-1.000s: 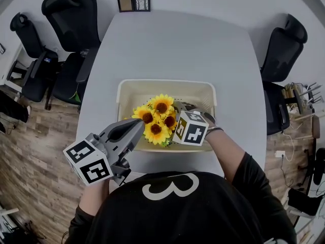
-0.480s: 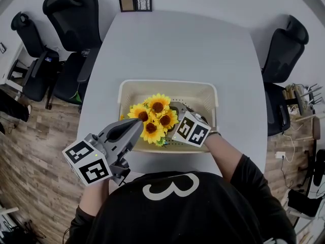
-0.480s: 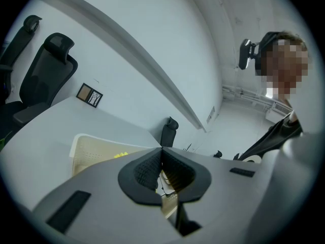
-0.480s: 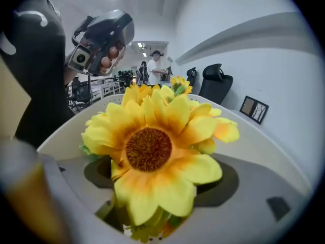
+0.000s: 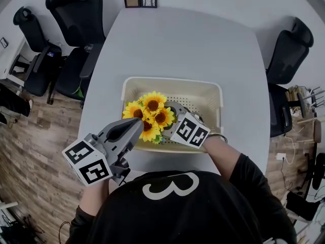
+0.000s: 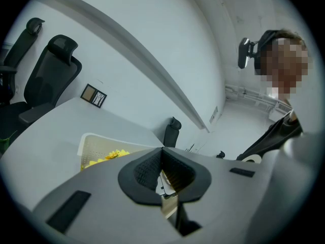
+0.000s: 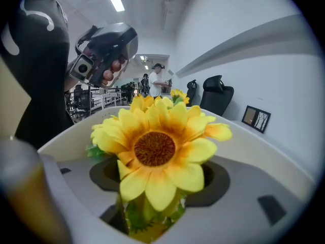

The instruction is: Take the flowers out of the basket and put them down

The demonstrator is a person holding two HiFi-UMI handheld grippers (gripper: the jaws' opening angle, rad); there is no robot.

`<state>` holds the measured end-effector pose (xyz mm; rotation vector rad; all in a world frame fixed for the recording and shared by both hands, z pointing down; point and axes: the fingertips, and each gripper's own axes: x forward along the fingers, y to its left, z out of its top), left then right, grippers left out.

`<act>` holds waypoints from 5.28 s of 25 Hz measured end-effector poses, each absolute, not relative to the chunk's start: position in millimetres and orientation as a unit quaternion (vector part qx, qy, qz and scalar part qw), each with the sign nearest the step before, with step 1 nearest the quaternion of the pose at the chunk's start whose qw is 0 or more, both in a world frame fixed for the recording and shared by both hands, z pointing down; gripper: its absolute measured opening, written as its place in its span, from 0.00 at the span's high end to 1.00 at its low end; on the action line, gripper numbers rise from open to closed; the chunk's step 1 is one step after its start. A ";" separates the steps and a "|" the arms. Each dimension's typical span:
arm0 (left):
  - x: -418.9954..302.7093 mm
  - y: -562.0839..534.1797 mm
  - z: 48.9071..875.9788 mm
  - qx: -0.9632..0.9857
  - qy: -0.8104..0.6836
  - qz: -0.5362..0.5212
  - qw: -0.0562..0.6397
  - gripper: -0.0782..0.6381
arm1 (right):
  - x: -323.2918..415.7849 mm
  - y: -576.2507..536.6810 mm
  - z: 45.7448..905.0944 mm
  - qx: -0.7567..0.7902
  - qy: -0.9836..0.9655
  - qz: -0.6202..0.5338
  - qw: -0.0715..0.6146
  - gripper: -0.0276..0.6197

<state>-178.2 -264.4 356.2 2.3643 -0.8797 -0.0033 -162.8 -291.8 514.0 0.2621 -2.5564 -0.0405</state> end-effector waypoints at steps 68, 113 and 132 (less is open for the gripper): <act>-46.7 -149.8 299.7 0.922 -0.285 0.008 0.261 0.87 | 11.7 -226.8 295.1 0.298 -0.928 -0.170 0.143 0.82; 65.2 -74.5 414.3 0.908 -0.254 0.095 0.318 0.87 | 195.5 -145.6 486.5 0.491 -0.845 -0.003 0.211 0.82; 63.1 -73.9 432.6 0.894 -0.269 0.111 0.340 0.87 | 195.9 -154.2 511.4 0.491 -0.849 0.029 0.194 0.73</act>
